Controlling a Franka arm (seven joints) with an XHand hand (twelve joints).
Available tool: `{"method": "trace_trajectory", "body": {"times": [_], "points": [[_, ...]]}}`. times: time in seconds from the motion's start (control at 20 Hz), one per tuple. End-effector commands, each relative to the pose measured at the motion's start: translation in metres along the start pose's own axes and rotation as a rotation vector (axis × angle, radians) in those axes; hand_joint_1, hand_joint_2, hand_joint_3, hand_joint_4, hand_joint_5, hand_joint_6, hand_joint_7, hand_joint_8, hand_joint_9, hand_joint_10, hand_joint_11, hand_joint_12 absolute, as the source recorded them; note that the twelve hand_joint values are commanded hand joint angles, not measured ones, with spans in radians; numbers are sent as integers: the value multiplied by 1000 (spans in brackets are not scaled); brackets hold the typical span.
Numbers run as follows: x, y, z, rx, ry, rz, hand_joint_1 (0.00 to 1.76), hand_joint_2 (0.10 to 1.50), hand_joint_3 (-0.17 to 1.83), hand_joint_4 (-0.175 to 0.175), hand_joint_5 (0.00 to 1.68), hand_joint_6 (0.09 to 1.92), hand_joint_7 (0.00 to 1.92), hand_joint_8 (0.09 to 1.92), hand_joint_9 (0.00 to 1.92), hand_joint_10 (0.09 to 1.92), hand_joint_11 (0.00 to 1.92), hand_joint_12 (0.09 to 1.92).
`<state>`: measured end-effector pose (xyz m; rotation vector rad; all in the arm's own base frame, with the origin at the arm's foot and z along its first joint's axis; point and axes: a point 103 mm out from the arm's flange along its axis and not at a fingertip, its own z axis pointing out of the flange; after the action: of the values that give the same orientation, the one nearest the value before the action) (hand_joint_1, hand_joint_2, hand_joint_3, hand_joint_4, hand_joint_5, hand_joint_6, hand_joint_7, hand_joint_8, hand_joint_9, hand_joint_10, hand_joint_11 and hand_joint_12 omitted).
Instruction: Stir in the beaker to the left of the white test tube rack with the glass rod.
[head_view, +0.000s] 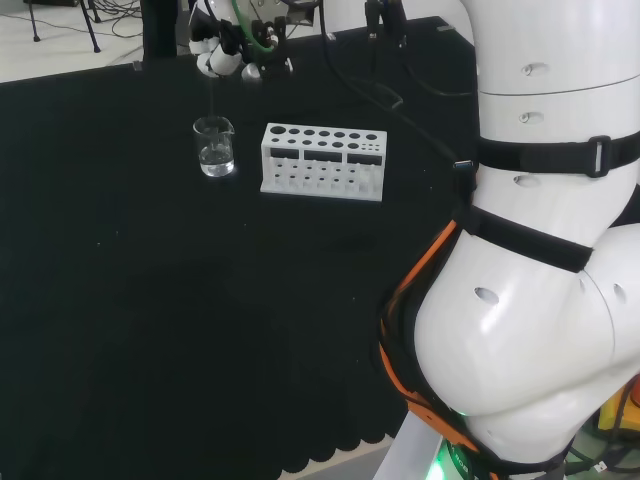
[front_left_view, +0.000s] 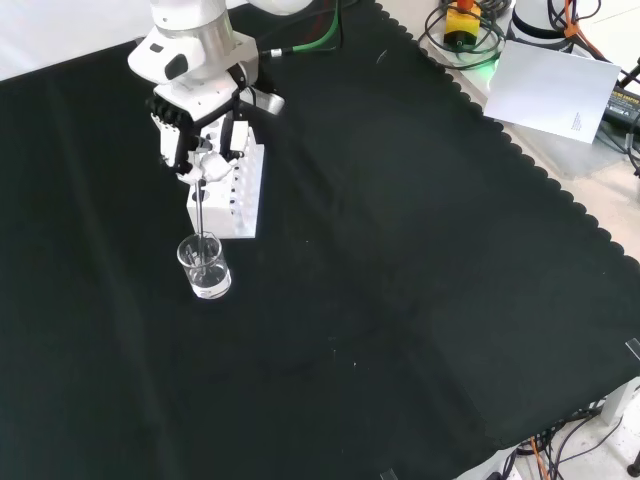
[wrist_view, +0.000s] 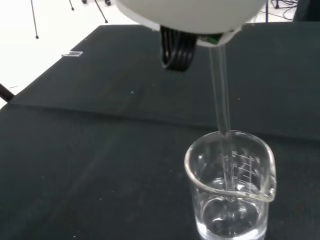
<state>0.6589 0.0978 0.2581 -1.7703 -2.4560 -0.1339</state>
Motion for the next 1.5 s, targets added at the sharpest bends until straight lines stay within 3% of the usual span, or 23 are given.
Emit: {"method": "trace_trajectory", "body": {"times": [0.05,0.25,0.7,0.9,1.1,1.25,1.5], "points": [[-13,1,0,19,10,29,1303,617,914,-175,1051,919,1169,1257,1728,766,1741,639],[-15,-10,-2,16,0,14,1303,617,914,-175,1051,919,1169,1257,1729,766,1741,640],[31,-3,-6,19,-27,-45,1304,616,915,-175,1051,918,1170,1256,1730,766,1740,642],[32,1,-7,31,-27,-41,1304,616,915,-175,1051,918,1170,1256,1730,766,1741,643],[18,10,0,0,-1,-64,1304,616,915,-175,1052,918,1170,1256,1731,766,1741,644],[30,22,-10,0,-16,-60,1303,616,916,-175,1052,918,1170,1256,1731,766,1741,644],[17,21,-9,13,-11,-37,1304,616,916,-175,1052,918,1170,1256,1732,766,1741,645]]}}
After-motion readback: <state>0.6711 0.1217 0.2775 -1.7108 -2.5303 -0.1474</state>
